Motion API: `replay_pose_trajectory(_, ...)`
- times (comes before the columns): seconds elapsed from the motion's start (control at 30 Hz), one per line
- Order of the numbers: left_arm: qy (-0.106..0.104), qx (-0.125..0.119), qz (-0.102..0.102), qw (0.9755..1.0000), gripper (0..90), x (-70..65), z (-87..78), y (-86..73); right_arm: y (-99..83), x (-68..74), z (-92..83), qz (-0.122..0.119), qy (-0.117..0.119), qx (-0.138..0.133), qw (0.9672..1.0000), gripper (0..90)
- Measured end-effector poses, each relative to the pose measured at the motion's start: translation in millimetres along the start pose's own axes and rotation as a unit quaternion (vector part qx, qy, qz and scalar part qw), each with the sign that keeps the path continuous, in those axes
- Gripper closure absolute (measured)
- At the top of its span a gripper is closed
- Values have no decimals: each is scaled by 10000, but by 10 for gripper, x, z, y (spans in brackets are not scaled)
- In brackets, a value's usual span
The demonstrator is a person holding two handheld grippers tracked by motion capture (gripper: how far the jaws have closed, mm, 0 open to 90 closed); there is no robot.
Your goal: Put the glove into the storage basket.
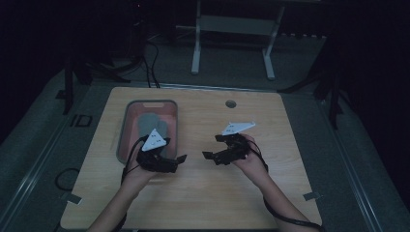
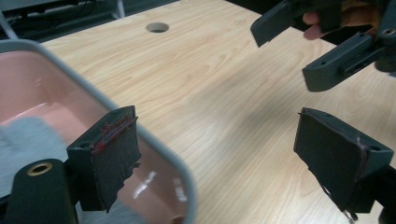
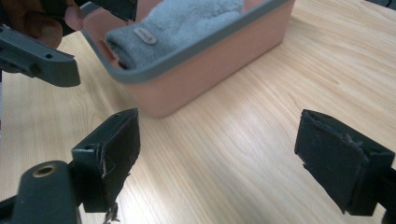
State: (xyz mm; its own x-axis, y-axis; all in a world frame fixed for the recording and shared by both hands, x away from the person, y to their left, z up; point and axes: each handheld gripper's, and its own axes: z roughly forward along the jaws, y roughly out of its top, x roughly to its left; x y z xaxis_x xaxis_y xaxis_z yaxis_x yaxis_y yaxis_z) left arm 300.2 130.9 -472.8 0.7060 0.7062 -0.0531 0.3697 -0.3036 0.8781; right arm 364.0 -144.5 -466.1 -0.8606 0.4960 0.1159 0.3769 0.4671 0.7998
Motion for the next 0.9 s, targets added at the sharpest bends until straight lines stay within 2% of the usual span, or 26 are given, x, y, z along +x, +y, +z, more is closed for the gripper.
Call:
replay_pose_trajectory(0.2,-218,-64,157,9996,143,-252,126,-10,-205,-37,-155,-72,-46,37,10000,142)
replay_pose_trajectory(0.3,-290,7,265,9992,143,-331,199,-27,-309,-67,-223,-58,-79,54,9999,142)
replay_pose_trajectory(0.47,-429,132,446,9980,143,-440,321,-84,-476,-125,-305,-35,-91,69,9999,142)
replay_pose_trajectory(0.7,-662,223,483,9964,143,-565,468,-212,-718,-173,-391,-74,-66,100,9999,141)
replay_pose_trajectory(0.9,-771,340,576,9948,143,-660,563,-316,-913,-168,-444,-34,-31,134,9999,141)
